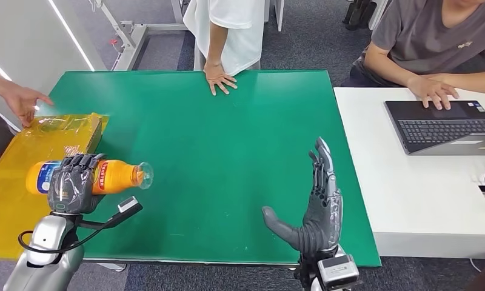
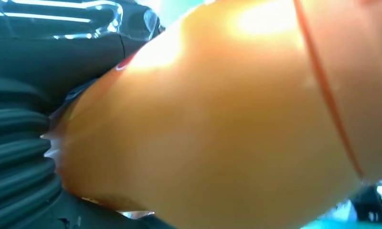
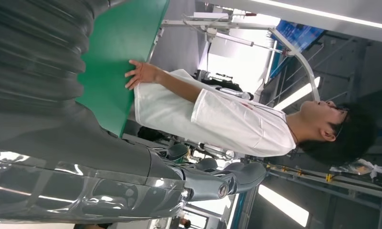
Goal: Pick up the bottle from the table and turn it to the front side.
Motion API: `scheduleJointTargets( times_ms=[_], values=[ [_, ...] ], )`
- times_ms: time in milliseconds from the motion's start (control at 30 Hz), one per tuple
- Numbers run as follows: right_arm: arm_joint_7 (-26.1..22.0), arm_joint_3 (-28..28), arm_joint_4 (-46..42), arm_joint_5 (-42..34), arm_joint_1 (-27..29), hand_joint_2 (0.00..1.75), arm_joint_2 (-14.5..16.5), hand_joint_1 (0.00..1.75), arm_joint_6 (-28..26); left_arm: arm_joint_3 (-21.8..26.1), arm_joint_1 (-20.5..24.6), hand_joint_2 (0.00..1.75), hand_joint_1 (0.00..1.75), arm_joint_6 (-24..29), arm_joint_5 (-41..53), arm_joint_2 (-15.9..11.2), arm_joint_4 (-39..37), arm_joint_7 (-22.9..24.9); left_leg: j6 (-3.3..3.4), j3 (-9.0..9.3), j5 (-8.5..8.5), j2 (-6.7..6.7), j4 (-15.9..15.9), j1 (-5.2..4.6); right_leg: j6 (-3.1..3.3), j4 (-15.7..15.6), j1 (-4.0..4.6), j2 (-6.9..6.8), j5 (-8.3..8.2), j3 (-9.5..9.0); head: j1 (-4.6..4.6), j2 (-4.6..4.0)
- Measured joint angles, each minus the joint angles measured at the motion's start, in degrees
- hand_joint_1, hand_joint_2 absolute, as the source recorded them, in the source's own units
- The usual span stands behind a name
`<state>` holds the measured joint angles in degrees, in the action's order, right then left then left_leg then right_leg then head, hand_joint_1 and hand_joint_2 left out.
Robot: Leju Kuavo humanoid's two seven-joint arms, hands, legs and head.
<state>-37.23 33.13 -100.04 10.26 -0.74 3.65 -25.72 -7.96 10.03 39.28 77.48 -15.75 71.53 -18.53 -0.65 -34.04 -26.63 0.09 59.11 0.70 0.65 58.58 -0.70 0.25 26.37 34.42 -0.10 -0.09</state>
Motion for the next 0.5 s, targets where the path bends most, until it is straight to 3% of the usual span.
scheduleJointTargets(
  times_ms=[233, 500],
  values=[
    [-0.67, -0.04, -0.04, -0.75, 0.68, 1.75, -0.11, 0.0, 0.65, 0.82, 0.32, 1.75, 1.75, 0.01, 0.59, -4.44, -7.11, -3.19, -0.03, 0.02, 0.02, 0.01, 0.0, -0.01, 0.0, 0.0, 0.0, 0.02, -0.01, 0.0, 0.01, 0.0],
    [-0.78, -0.13, -0.04, -1.07, 0.83, 1.75, -0.11, 0.0, 2.27, 1.16, 4.88, 1.75, 1.75, -1.39, 10.08, -7.17, -18.69, -0.16, -0.03, 0.01, 0.03, -0.02, 0.01, 0.0, 0.01, 0.0, 0.0, 0.0, -0.01, 0.0, 0.01, 0.0]
  ],
)
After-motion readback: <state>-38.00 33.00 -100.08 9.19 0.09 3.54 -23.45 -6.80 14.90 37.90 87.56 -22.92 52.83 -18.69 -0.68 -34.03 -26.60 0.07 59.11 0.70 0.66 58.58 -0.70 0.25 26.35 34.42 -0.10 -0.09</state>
